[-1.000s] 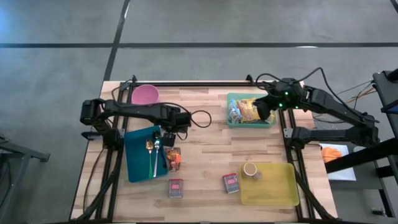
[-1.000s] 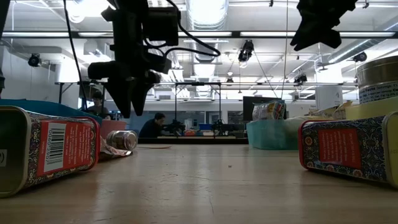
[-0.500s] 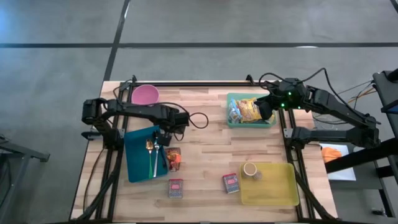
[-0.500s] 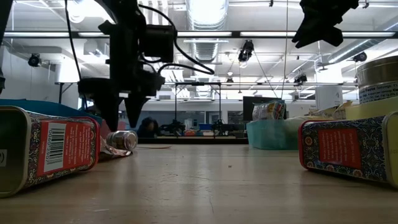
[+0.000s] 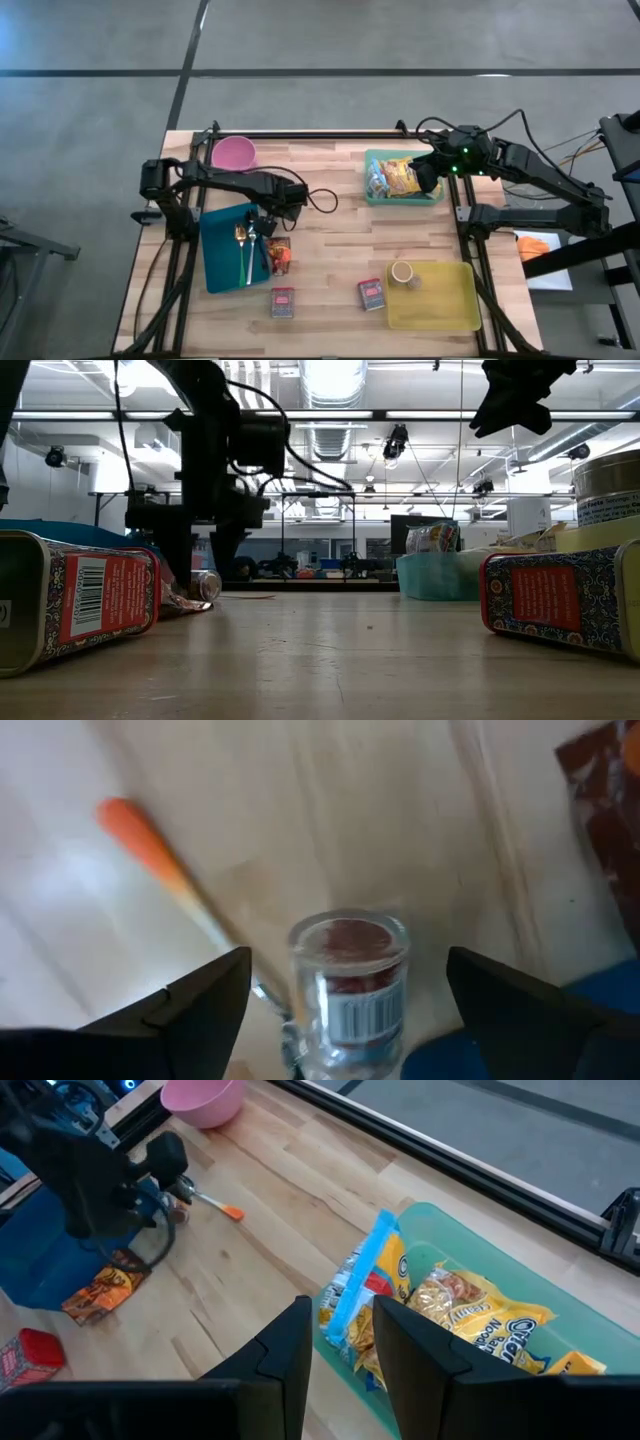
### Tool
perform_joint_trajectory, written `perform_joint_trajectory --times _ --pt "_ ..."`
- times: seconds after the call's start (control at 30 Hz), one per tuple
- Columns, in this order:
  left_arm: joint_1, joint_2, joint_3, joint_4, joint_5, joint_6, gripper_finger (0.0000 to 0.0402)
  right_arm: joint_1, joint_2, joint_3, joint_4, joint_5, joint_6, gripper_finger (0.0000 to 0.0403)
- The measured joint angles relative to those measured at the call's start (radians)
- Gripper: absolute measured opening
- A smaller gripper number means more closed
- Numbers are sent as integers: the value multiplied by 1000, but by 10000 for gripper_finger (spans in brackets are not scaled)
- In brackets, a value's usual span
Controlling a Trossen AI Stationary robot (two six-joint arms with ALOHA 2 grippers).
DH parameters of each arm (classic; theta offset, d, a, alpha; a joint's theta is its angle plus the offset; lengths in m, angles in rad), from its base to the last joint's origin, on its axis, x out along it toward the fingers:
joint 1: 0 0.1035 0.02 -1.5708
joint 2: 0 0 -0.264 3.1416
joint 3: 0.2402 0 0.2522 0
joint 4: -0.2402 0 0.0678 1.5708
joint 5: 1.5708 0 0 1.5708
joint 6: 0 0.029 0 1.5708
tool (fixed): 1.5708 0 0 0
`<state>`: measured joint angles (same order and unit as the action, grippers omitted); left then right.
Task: Pick & Place Food Item
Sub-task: Put the brown spice bottle into the yellow bin
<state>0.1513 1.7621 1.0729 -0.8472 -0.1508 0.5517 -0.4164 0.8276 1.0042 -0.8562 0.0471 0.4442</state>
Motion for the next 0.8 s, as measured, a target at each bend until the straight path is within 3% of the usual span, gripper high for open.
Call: perform_joint_trajectory --times 0.27,0.6,0.8 --pt "-4 43 0 -11 2 -8 289 0 0 0 -2 -2 0 105" --pt "-3 42 0 6 2 -16 192 0 0 0 -6 -2 -3 105" --pt "-4 42 0 13 2 -28 189 0 -1 0 -8 -3 -2 105"
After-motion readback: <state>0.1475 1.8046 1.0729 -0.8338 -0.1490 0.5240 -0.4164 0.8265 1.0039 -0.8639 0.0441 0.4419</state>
